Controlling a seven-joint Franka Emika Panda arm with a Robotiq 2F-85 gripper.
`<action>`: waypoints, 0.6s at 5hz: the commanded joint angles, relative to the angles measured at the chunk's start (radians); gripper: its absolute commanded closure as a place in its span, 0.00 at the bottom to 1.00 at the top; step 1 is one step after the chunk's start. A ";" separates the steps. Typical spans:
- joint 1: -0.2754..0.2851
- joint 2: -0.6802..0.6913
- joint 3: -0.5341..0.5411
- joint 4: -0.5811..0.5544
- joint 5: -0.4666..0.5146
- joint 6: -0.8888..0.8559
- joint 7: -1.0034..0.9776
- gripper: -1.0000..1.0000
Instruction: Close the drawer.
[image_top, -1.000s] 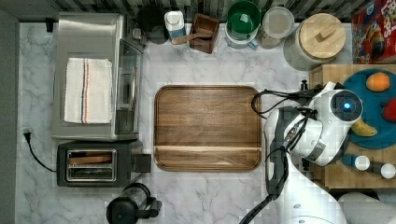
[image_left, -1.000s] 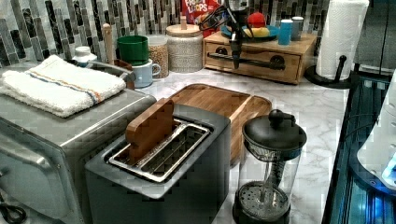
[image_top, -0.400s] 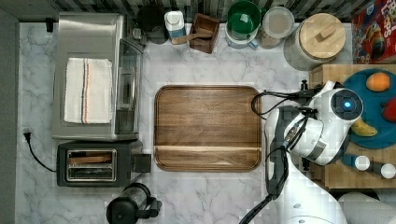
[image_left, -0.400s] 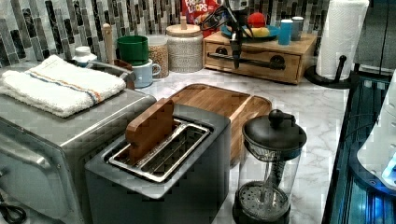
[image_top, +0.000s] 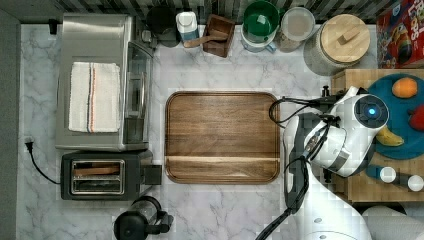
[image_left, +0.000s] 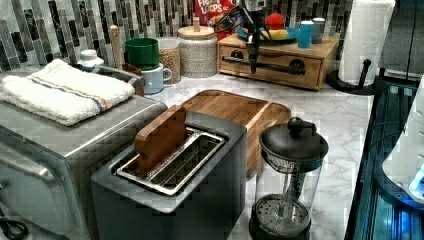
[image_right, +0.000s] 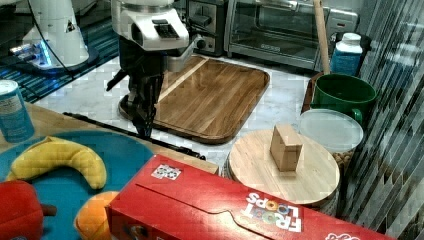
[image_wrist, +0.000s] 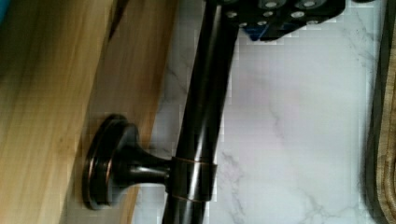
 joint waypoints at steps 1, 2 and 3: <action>-0.095 0.004 -0.106 0.098 -0.049 0.017 -0.015 1.00; -0.096 0.004 -0.105 0.098 -0.049 0.017 -0.015 1.00; -0.089 0.004 -0.113 0.098 -0.045 0.018 -0.017 1.00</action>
